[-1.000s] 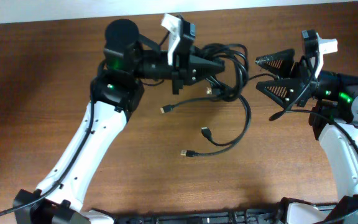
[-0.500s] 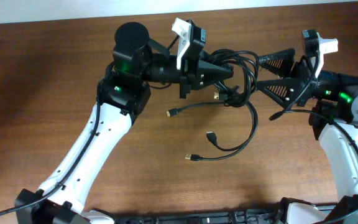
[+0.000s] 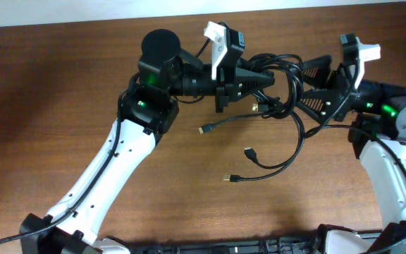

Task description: Untangle cables

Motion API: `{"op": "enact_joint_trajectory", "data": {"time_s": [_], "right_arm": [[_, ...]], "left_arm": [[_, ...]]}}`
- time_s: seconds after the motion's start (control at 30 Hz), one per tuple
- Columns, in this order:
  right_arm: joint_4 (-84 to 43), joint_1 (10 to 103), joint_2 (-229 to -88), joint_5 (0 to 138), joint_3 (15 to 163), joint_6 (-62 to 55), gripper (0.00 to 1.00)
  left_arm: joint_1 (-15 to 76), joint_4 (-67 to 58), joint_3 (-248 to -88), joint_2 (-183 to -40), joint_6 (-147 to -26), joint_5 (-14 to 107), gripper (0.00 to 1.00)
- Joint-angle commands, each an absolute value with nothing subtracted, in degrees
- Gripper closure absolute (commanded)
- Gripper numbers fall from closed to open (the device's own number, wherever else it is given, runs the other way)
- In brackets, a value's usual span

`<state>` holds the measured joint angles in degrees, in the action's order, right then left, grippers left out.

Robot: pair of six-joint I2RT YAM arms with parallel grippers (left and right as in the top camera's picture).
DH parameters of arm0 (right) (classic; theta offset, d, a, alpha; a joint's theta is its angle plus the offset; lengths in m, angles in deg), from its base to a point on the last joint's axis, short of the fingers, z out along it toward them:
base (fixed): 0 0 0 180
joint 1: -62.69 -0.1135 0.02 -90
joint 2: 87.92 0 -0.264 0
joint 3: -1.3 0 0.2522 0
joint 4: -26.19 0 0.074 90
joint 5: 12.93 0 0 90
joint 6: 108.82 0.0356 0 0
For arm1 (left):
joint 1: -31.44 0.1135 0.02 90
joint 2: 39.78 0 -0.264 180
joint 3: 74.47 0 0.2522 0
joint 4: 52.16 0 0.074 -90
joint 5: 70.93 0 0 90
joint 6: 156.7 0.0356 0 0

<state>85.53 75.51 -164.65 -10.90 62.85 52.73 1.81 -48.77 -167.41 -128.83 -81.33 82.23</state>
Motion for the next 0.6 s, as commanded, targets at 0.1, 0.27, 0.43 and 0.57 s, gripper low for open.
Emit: {"op": "enact_joint_trajectory", "data": {"time_s": [0.1, 0.27, 0.43, 0.57], "right_arm": [[89.29, 69.91, -164.14, -11.07, 63.28, 51.51, 0.01], [89.20, 69.39, -164.14, -11.03, 63.28, 51.55, 0.01], [89.23, 69.48, -164.14, -11.05, 63.28, 51.53, 0.01], [89.51, 69.61, -164.14, -11.86, 63.28, 49.98, 0.02]], "left_arm": [[1.81, -49.04, -168.00, -127.85, -82.12, 81.57, 1.00], [1.79, -49.04, -168.00, -127.85, -82.36, 81.81, 1.00], [1.81, -49.08, -168.00, -127.85, -82.56, 83.39, 1.00], [4.15, -51.59, -168.00, -127.85, -89.38, 89.36, 1.00]]}}
